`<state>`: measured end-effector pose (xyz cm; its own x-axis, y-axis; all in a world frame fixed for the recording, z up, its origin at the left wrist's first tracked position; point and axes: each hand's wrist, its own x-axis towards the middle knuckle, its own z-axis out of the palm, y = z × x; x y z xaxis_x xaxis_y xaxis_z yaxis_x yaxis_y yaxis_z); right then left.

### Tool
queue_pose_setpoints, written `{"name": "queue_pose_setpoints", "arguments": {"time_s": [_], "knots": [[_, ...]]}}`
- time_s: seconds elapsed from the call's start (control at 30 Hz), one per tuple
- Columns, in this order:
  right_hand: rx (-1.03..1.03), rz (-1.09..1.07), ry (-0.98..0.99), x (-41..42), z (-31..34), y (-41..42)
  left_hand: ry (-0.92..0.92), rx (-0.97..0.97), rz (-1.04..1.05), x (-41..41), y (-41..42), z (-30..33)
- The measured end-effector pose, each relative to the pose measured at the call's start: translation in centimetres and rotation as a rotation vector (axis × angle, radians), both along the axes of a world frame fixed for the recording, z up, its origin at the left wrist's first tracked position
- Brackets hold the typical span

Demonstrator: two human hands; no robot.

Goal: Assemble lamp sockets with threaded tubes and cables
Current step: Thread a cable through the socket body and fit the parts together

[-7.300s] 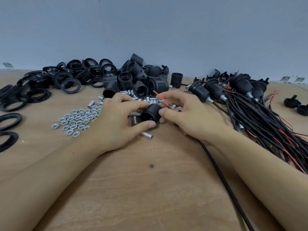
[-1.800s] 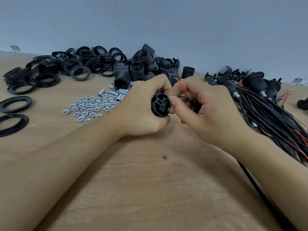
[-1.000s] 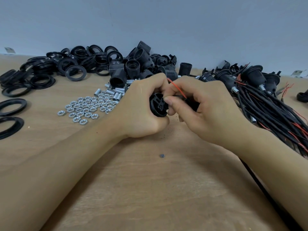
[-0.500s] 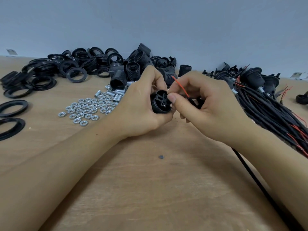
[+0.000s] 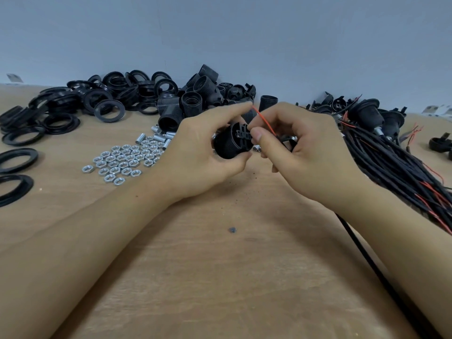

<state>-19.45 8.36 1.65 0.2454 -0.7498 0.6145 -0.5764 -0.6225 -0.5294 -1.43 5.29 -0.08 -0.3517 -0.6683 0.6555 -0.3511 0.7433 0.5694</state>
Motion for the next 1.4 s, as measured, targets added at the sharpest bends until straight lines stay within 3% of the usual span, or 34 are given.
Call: {"name": "queue_pose_setpoints", "arguments": {"time_s": [0.47,0.97,1.4], "knots": [[-0.240,0.033,0.087,0.15,0.48,0.19,-0.016,-0.011,-0.054,0.34,0.31,0.21],[-0.281,0.017,0.191,0.47,0.27,0.12,-0.093,0.015,-0.102,0.31,0.43,0.12],[-0.284,-0.035,0.271,0.76,0.17,0.25,-0.098,-0.004,0.020,0.06,0.31,-0.26]]}}
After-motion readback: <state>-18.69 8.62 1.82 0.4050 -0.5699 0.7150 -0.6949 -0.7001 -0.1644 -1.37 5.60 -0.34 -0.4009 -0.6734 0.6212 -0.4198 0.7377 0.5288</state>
